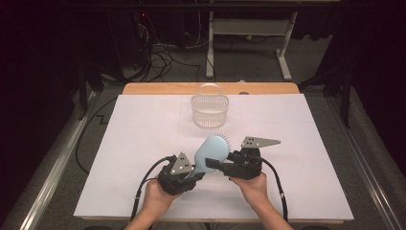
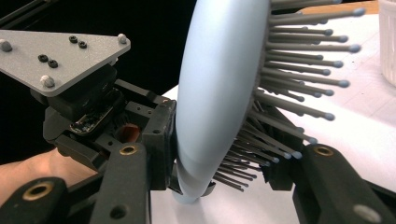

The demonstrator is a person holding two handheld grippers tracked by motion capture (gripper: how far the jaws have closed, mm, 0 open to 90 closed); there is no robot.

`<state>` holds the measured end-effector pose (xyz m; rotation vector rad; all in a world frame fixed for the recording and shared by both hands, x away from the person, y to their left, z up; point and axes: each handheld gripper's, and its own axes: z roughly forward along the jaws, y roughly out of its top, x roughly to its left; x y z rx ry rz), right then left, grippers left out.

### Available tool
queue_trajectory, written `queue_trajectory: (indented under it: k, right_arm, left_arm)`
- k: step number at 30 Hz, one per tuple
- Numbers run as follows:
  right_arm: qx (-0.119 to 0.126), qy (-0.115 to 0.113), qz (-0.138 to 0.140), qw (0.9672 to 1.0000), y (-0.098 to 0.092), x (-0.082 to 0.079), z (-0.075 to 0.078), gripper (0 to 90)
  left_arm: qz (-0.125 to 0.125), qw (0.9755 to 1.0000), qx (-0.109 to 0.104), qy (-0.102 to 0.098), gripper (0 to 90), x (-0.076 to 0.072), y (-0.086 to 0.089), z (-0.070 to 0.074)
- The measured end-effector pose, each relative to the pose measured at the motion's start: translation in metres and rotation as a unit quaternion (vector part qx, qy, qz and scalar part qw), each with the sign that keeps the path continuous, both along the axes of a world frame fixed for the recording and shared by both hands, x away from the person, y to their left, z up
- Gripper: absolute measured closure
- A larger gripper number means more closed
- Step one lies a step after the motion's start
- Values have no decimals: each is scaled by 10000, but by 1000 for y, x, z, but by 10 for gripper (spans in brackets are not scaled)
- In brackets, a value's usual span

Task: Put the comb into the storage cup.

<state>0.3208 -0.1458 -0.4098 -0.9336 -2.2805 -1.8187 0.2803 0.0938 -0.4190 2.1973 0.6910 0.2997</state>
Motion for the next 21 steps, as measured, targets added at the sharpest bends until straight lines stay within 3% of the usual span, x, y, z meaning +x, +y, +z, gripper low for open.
queue_trajectory:
  k: [5,13,21]
  right_arm:
    - [-138,-215,-1,9997,5,-3,4,565]
    - [-215,-249,51,9994,12,-1,8,575]
    - [-310,-305,8,9991,10,2,15,577]
  left_arm:
    - [-1,10000,30,-2,670,1,2,-1]
    - [45,10000,-11,-19,663,2,6,-1]
    - [-22,10000,-50,15,430,1,3,-3]
